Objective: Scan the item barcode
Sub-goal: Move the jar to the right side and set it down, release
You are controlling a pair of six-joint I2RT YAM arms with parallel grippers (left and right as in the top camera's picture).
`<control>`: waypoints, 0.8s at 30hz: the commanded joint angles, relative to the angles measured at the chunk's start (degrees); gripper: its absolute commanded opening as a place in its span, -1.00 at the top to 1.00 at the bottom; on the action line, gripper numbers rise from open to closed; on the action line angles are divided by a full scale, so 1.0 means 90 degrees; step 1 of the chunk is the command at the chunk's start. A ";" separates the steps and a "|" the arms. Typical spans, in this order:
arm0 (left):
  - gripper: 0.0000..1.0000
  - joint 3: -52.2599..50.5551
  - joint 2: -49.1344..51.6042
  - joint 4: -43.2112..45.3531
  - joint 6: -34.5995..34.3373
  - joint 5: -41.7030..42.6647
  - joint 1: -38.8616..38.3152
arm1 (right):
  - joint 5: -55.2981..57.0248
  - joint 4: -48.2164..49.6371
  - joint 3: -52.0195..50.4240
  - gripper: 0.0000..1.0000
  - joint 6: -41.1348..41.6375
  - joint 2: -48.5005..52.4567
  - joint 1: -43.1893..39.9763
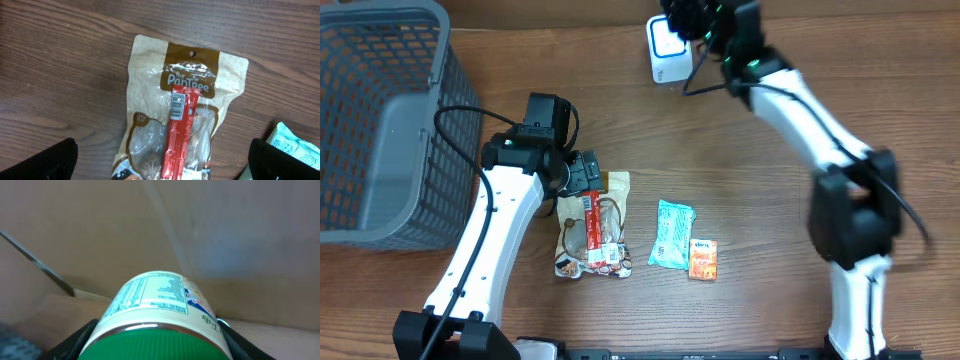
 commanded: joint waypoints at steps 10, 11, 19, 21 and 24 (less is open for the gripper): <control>-0.99 0.0087 0.0017 0.0007 -0.0068 0.0032 -0.0007 | -0.0017 -0.6756 0.0129 0.93 0.0515 -0.2147 -0.1579; -1.00 0.0087 0.0017 0.0007 -0.0068 0.0032 -0.0007 | -0.0015 -0.7189 0.0090 0.93 0.0512 -0.2115 -0.1702; -1.00 0.0087 0.0017 0.0007 -0.0068 0.0032 -0.0007 | 0.0486 -0.8225 -0.1297 0.93 0.0517 -0.2089 -0.2577; -0.99 0.0087 0.0017 0.0007 -0.0068 0.0032 -0.0007 | 0.0486 -0.7997 -0.1749 0.93 0.0520 -0.2089 -0.2715; -0.99 0.0087 0.0017 0.0007 -0.0068 0.0032 -0.0007 | 0.0488 -0.7652 -0.2331 0.93 0.0522 -0.2089 -0.2851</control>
